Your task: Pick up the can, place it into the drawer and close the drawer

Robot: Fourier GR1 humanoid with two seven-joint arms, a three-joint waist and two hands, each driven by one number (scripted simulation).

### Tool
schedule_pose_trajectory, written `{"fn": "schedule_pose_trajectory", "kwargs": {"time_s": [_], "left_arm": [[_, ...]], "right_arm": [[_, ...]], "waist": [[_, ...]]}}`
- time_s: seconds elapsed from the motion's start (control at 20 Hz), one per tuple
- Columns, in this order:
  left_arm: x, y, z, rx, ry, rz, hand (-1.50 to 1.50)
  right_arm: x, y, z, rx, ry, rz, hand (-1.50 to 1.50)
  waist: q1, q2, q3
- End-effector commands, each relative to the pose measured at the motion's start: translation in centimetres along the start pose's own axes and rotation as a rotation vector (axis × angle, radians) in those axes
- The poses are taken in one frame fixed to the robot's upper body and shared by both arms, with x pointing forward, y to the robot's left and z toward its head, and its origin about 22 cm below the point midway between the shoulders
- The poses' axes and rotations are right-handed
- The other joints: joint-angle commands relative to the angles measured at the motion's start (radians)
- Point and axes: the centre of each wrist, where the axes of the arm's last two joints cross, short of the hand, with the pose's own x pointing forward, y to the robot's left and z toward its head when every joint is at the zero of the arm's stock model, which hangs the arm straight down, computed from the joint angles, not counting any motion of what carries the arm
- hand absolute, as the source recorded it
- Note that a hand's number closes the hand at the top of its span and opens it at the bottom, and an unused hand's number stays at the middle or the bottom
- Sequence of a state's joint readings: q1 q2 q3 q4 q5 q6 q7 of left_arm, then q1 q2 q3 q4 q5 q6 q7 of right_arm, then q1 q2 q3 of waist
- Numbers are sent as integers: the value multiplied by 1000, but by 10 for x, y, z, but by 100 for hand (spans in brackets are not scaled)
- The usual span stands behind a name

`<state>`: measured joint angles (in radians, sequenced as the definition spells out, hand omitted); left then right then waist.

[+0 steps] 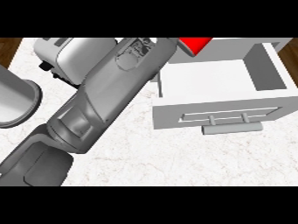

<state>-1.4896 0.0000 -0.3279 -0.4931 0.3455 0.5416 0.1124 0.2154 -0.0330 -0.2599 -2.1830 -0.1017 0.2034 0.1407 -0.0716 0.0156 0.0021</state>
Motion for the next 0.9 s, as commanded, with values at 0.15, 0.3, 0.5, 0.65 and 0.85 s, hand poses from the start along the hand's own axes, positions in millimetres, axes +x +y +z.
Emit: {"fn": "schedule_pose_trajectory", "kwargs": {"time_s": [0.15, 0.3, 0.5, 0.65, 0.85], "left_arm": [[-14, -4, 0, 41, -17, -61, 150], [-26, -8, 5, 52, -7, -88, 150], [-30, -4, 2, 70, -25, -115, 150], [-56, -1, 6, 64, -8, -133, 150], [-56, -1, 4, 84, -28, -181, 150]], "right_arm": [[-5, 1, -9, -1, -8, 0, -150], [-10, 3, -14, 9, -2, 0, -150], [-6, 7, -11, 11, -12, -1, -150], [-2, 1, -29, 10, -13, -3, -150], [3, 13, -29, 41, -43, -10, -150]], "waist": [[-18, 3, 1], [-27, 5, 1], [-31, 7, 1], [-43, 15, 1], [-53, 18, 1]]}}
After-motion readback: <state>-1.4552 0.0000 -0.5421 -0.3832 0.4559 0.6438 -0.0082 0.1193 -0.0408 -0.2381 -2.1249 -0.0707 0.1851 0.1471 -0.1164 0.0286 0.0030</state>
